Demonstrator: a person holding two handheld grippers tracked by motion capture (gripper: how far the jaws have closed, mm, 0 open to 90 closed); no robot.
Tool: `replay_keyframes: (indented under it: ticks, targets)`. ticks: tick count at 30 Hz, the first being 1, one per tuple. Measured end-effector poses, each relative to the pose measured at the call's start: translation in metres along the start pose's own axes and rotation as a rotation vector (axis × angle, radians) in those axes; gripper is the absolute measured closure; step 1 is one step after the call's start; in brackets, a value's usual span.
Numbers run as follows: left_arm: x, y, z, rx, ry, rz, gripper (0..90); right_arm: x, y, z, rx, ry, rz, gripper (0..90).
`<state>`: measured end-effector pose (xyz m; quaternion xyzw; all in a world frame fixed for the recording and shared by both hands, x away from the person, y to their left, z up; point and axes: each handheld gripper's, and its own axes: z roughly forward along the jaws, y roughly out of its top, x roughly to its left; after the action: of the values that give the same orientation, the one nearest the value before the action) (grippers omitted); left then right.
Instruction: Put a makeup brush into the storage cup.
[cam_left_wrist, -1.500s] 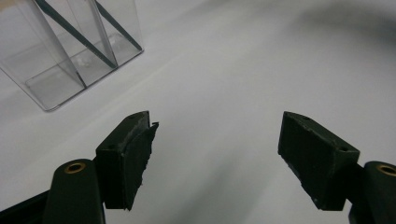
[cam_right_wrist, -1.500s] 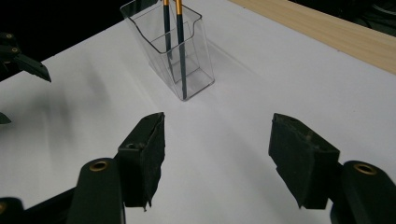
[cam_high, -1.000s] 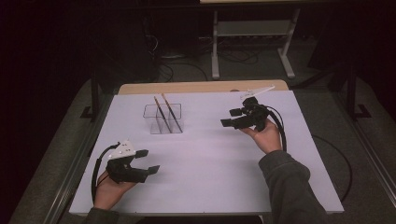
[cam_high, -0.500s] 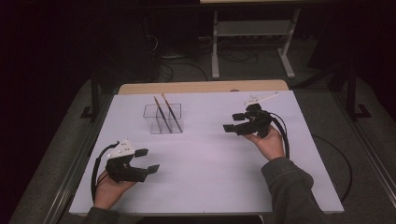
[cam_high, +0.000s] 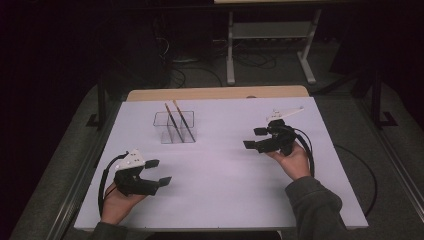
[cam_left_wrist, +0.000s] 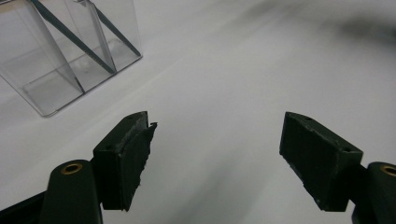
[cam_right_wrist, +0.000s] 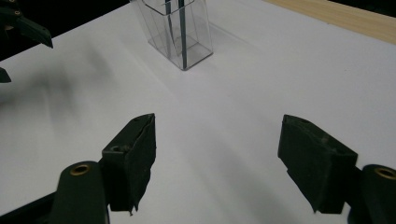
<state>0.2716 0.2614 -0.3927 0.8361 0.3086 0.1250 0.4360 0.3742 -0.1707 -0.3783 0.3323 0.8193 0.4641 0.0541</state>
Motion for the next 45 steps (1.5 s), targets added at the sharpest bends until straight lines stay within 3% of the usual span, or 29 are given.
replay_keyframes:
  ticks: [9,23,45]
  targets:
    - [-0.001,0.0,0.0,-0.007,-0.002,-0.016,23.6,0.002,-0.013,-0.01,-0.007,-0.024,0.009,25.2]
    - [-0.001,0.0,0.0,0.0,-0.008,-0.004,24.0,0.003,-0.03,-0.018,-0.005,-0.05,0.036,21.0]
    - [-0.001,0.0,0.0,-0.005,-0.003,-0.014,21.9,0.011,-0.054,-0.028,-0.042,-0.104,0.029,18.4]
